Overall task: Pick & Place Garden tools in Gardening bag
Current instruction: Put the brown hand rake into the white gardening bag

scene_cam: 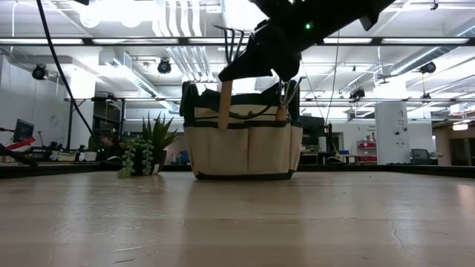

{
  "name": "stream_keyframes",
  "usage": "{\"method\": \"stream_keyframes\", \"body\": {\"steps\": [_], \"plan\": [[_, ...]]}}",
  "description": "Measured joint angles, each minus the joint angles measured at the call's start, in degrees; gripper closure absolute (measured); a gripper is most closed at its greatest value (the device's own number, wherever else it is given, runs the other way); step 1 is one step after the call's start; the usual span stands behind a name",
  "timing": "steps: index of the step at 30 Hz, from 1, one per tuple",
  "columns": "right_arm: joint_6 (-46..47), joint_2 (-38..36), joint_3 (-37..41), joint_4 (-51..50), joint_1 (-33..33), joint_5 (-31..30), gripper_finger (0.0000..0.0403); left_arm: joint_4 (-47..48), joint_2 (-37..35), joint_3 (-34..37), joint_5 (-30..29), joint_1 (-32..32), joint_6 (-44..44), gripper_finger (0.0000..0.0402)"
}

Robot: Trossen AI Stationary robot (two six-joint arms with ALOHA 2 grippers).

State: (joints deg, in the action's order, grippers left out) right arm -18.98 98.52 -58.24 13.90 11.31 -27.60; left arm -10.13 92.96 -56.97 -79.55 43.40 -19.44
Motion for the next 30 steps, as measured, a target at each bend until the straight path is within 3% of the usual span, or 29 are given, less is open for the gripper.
{"method": "stream_keyframes", "body": {"steps": [15,27,30], "plan": [[-5.44,-0.22,-0.55,1.12,-0.24,-4.34,0.0339,0.64,-0.01,0.04,0.02,0.00,-0.67,0.0142],[-3.66,-0.20,1.01,-0.41,-1.38,-1.85,0.0339,0.87,0.00,0.07,0.02,0.00,-1.31,0.0142],[-3.62,-0.20,1.09,-0.41,-2.30,1.28,0.0339,0.87,-0.01,0.07,0.02,0.00,-1.41,0.0142]]}}
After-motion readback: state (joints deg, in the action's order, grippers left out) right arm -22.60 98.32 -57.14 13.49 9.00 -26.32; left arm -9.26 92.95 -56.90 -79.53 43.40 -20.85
